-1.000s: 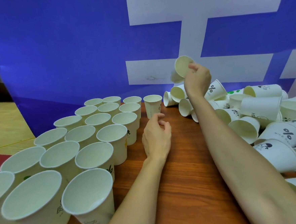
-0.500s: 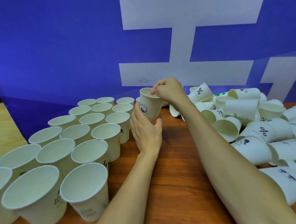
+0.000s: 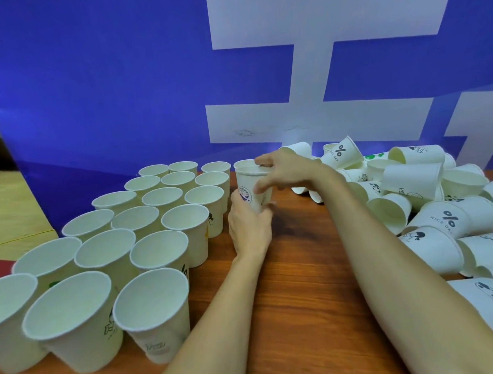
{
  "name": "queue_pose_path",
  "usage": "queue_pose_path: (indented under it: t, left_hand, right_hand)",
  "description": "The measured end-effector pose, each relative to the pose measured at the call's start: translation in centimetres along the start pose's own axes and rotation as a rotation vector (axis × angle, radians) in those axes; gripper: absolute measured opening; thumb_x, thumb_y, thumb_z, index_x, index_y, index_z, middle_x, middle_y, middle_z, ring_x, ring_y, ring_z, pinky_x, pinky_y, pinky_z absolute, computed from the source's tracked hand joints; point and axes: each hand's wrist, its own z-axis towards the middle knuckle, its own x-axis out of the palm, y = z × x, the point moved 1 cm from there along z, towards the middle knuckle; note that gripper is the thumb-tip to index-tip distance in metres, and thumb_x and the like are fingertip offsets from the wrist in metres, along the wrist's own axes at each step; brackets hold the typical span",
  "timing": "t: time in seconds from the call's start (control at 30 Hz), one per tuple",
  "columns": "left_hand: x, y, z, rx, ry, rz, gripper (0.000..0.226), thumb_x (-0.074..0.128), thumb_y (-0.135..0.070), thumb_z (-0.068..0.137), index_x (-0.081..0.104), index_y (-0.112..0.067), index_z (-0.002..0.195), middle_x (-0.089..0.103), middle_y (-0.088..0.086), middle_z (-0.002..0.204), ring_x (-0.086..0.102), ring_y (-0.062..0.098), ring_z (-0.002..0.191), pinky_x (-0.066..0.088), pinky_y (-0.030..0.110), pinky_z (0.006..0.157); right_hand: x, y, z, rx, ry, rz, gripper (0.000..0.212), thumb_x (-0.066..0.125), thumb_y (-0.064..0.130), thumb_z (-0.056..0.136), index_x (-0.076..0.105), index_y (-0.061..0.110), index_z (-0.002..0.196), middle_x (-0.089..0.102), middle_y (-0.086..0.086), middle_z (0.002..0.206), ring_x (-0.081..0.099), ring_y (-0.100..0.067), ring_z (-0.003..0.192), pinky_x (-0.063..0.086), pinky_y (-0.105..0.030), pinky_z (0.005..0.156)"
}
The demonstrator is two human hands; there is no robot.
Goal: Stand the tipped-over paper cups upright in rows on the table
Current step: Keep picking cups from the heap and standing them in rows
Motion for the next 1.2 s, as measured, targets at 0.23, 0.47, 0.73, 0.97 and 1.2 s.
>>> queue_pose_path:
  t: [0.23,0.47,0.73,0.97,1.2]
  left_hand:
    - [-0.2,-0.3,-0.5,-0.160,-0.031,0.028,0.090,0.066,-0.027,0.085,0.009,-0.010,0.153,0.025,0.012,0.155,0.025,0.028,0.141,0.024,0.038,0.114]
    - [0.2,-0.4,-1.1,-0.242,0.002,-0.090,0.068,0.059,-0.023,0.089,0.023,-0.013,0.145,0.052,0.007,0.135,0.046,0.023,0.127,0.037,0.034,0.102]
    - [-0.4,-1.0,-1.4,-0.248,0.008,-0.074,0.038,0.052,-0.022,0.095,0.040,-0.015,0.130,0.059,0.003,0.124,0.053,0.018,0.114,0.032,0.022,0.083]
    - [-0.6,-1.2,-1.5,-0.214,0.005,-0.010,0.037,0.042,-0.022,0.098,0.051,-0.012,0.133,0.059,0.006,0.129,0.051,0.022,0.121,0.038,0.031,0.097]
    - [-0.9,-1.4,-1.6,-0.233,0.015,-0.020,0.037,0.041,-0.021,0.098,0.053,-0.014,0.132,0.060,0.006,0.128,0.052,0.022,0.120,0.037,0.031,0.097]
  right_hand:
    - [2.4,-1.5,1.3,0.072,-0.161,-0.071,0.071,0.076,0.029,0.073,0.048,0.014,0.137,0.055,-0.005,0.124,0.055,-0.024,0.106,0.049,-0.041,0.092]
    - [3.9,-2.2,1.4,0.055,-0.227,-0.093,0.062,0.075,0.024,0.079,0.050,0.010,0.134,0.060,-0.009,0.124,0.046,-0.017,0.092,0.031,-0.024,0.070]
    - [5.7,-2.5,2.4,0.043,-0.249,0.034,0.077,0.072,0.022,0.079,0.038,0.015,0.148,0.052,-0.008,0.141,0.051,-0.023,0.124,0.044,-0.032,0.097]
    - [6.9,-2.7,3.1,0.002,-0.306,0.059,0.073,0.071,0.026,0.079,0.041,0.012,0.145,0.051,-0.009,0.139,0.050,-0.024,0.124,0.044,-0.034,0.099]
    - [7.5,-2.9,3.5,-0.015,-0.313,0.064,0.077,0.070,0.031,0.082,0.033,0.016,0.149,0.048,-0.008,0.143,0.048,-0.023,0.127,0.044,-0.033,0.098]
